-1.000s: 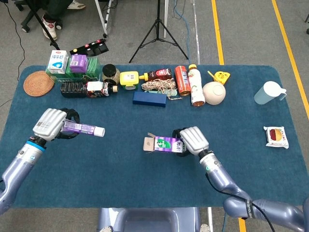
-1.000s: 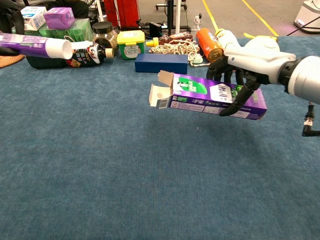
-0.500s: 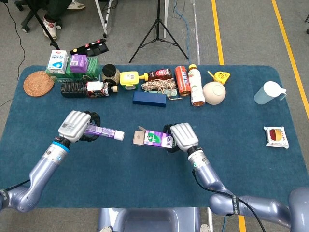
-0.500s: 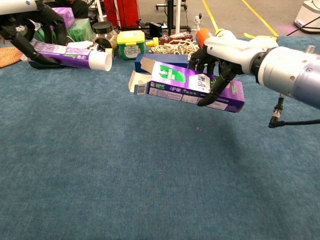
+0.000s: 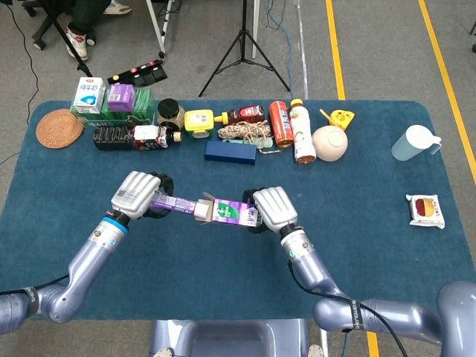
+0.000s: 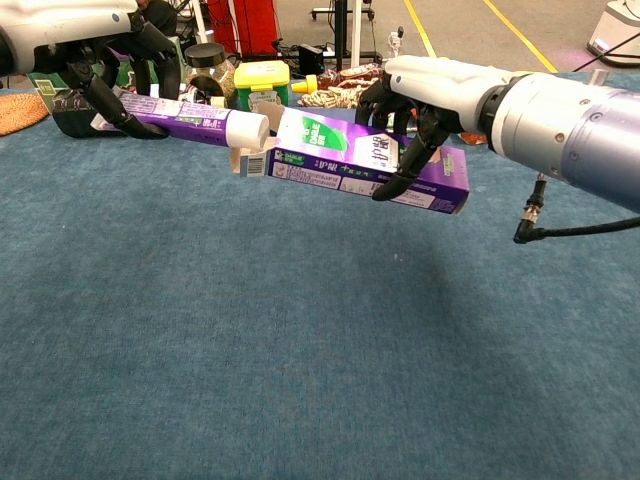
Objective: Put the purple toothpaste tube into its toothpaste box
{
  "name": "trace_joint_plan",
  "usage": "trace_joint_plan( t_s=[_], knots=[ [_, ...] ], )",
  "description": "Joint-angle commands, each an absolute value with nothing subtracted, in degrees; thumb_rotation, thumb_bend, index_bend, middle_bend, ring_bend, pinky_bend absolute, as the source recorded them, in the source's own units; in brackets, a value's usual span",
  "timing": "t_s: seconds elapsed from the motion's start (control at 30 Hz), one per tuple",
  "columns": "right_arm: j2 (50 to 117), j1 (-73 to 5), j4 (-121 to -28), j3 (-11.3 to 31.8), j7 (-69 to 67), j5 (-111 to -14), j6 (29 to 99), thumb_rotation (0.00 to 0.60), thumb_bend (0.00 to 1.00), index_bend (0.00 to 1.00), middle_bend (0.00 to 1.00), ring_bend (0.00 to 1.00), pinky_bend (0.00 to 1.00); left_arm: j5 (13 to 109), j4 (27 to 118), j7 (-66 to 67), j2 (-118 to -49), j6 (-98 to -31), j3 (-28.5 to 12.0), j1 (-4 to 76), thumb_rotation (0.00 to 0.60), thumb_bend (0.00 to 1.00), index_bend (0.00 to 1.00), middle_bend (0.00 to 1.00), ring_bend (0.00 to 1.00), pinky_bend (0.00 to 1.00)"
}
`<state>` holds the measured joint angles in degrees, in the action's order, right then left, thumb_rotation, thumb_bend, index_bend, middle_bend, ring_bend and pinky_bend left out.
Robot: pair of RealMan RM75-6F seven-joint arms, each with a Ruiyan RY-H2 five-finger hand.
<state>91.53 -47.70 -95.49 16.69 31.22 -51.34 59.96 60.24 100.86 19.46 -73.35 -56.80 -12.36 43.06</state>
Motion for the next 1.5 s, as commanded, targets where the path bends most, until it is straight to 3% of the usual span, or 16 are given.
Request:
trace_joint_plan(
  t_s=[0.03, 0.97, 1.5],
  knots=[
    [91.49, -47.86, -95.71, 16.66, 31.10, -51.34, 60.19, 0.600, 0.14, 0.49, 0.53, 0.48, 0.57, 59.13, 100.60, 21.86, -74.43, -57.26, -12.12, 43.91, 0.600, 0.26, 0.64, 0.48, 0.44, 0.70],
    [92.67, -48.57, -94.99, 15.72, 31.30, -51.51, 63.08, 0.600, 0.15, 0.49, 0.54, 0.48, 0.57, 49.65, 105.34, 38.56, -81.86, -68.50, -12.84, 47.35, 0.600, 0.26, 0.64, 0.48, 0.44, 0.70],
    [93.30, -47.99, -94.79, 16.28, 28.25, -51.55, 63.74, 0.600, 0.17, 0.49, 0.54, 0.48, 0.58, 45.35, 105.59, 47.51, -90.36, -76.15, -14.65, 50.21, 0.600, 0.25, 0.64, 0.48, 0.44, 0.69]
  ],
)
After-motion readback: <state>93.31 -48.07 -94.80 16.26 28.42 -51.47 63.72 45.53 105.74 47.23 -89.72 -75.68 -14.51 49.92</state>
